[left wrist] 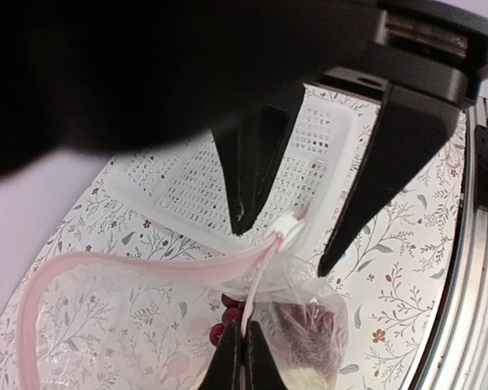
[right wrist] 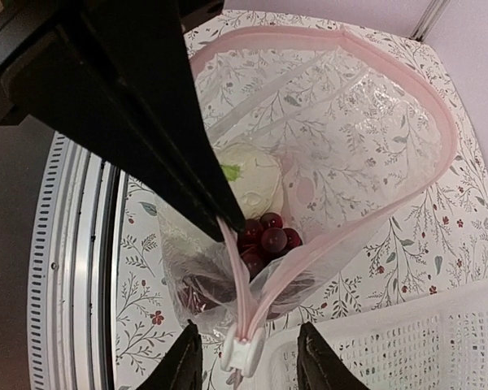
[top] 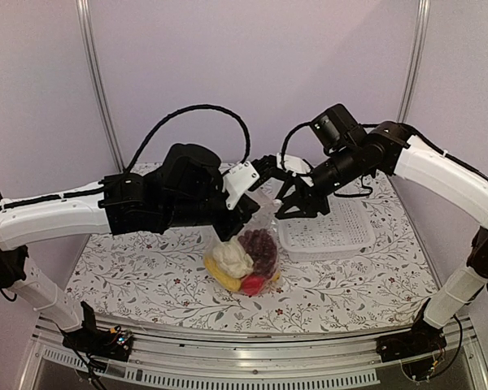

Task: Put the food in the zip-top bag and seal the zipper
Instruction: Adjust the zipper food storage bag at the center of the board, then hold the zipper food storage bag at the center of the board.

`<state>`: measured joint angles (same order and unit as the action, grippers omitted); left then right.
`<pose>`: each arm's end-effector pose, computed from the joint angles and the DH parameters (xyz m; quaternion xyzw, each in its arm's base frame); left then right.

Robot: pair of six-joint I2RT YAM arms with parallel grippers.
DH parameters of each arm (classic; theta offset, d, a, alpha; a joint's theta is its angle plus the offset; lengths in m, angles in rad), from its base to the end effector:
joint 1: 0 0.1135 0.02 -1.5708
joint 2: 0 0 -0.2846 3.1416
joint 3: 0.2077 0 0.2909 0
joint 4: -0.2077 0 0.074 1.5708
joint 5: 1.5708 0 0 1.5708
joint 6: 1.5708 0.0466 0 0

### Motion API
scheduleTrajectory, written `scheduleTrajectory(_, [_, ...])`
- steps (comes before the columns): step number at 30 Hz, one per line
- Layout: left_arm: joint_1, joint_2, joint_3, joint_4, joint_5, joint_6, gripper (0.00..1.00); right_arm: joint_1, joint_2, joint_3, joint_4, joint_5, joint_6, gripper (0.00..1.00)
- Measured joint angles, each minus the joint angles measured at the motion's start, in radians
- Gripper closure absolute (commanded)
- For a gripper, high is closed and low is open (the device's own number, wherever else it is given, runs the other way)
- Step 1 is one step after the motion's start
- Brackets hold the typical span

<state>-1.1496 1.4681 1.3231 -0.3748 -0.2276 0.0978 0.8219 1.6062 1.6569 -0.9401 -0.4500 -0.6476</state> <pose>0.1669 -0.3469 0.3555 0.4557 0.7309 -0.1652 0.4804 0.2468 0.2953 0.3822 -0.6713 0.6317 0.2378 0.3062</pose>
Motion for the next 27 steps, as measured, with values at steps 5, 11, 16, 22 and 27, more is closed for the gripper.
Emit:
scheduleTrajectory(5, [0.003,-0.003,0.0,0.023,-0.013,-0.017,1.0,-0.06,-0.021,-0.016,0.052,-0.08,0.031,0.49])
scheduleTrajectory(11, [0.005,-0.023,-0.011,0.043,-0.026,-0.037,1.0,-0.164,-0.063,-0.073,0.146,-0.188,0.075,0.48])
scheduleTrajectory(16, [0.005,-0.037,-0.018,0.048,-0.027,-0.049,1.0,-0.169,-0.079,-0.128,0.19,-0.241,0.091,0.48])
scheduleTrajectory(22, [0.006,-0.037,-0.023,0.05,-0.029,-0.058,1.0,-0.167,-0.079,-0.14,0.216,-0.29,0.107,0.47])
scheduleTrajectory(27, [0.006,-0.037,-0.023,0.052,-0.033,-0.065,1.0,-0.168,-0.079,-0.14,0.225,-0.345,0.111,0.45])
